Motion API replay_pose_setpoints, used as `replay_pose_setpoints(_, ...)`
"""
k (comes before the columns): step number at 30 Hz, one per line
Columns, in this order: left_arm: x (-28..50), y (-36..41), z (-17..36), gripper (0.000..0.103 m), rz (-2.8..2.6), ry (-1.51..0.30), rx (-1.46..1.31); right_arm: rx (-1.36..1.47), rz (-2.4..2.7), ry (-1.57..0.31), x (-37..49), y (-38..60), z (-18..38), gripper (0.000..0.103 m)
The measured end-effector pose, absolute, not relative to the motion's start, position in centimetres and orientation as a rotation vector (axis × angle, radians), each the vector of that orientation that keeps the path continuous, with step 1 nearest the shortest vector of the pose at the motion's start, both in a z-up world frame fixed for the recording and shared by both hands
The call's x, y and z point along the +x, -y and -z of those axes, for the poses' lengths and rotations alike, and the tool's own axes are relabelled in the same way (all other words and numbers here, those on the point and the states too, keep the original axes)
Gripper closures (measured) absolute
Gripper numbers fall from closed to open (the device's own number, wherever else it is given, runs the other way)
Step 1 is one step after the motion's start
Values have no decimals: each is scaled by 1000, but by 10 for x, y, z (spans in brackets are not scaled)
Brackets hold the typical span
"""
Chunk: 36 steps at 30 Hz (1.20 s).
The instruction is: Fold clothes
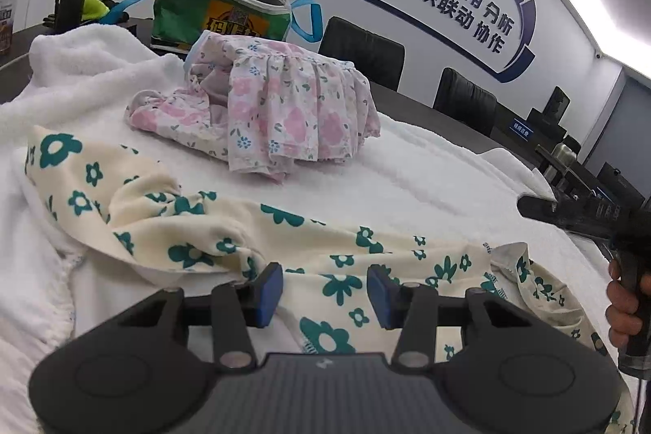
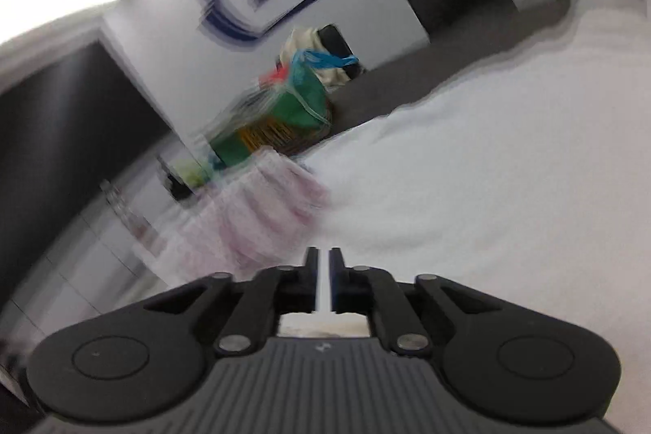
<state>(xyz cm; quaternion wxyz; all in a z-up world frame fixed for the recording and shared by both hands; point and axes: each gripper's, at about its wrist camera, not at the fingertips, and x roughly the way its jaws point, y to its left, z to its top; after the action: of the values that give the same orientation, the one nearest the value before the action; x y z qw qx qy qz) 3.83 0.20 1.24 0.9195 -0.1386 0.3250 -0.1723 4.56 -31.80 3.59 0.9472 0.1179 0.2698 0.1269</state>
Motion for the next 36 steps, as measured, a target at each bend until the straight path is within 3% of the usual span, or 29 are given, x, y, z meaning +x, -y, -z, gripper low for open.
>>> replay_pose_setpoints(2,39,-9,-27,62,328,-752,-303,-41,-234,-577,43,302,-38,88)
replay_pose_setpoints(5,43,-34,-70,62,388,-811,-323,-248,-274,-616,35,293,-41,89)
replay_pose_setpoints(7,51,-44,-95,52,406,-733,-206,-377,-331,-609,26,285,-42,88)
replay_pose_setpoints(9,64,-47,-106,36,425,-700,-99,-464,-379,-604,22,276,-44,88)
replay_pose_setpoints(11,85,-41,-97,36,459,-737,-20,-536,-429,-598,25,266,-42,84)
replay_pose_setpoints(14,102,-28,-76,39,514,-720,81,-642,-508,-593,32,248,-28,73)
replay_pose_setpoints(19,103,-16,-42,44,617,-621,160,-658,-593,-601,39,250,-14,73)
replay_pose_setpoints(20,103,-15,-38,60,620,-627,163,-650,-599,-599,43,249,-12,76)
replay_pose_setpoints(21,104,-14,-34,87,625,-643,173,-644,-596,-595,47,249,-10,83)
replay_pose_setpoints(22,105,-13,-31,97,629,-660,183,-637,-608,-589,49,249,-9,89)
replay_pose_setpoints(23,104,-14,-29,98,638,-665,193,-635,-629,-582,50,247,-8,98)
replay_pose_setpoints(28,99,-29,-20,97,698,-659,155,-651,-604,-483,39,248,-8,102)
replay_pose_setpoints(29,100,-32,-20,91,705,-657,141,-644,-593,-451,34,250,-11,102)
replay_pose_setpoints(30,101,-34,-20,77,711,-656,126,-636,-584,-416,28,251,-14,102)
replay_pose_setpoints(32,102,-37,-20,68,718,-661,104,-622,-566,-349,18,252,-21,102)
replay_pose_setpoints(35,102,-34,-17,72,722,-673,126,-668,-531,-308,5,249,-24,102)
replay_pose_setpoints(36,101,-33,-16,84,712,-672,138,-690,-523,-308,3,248,-22,102)
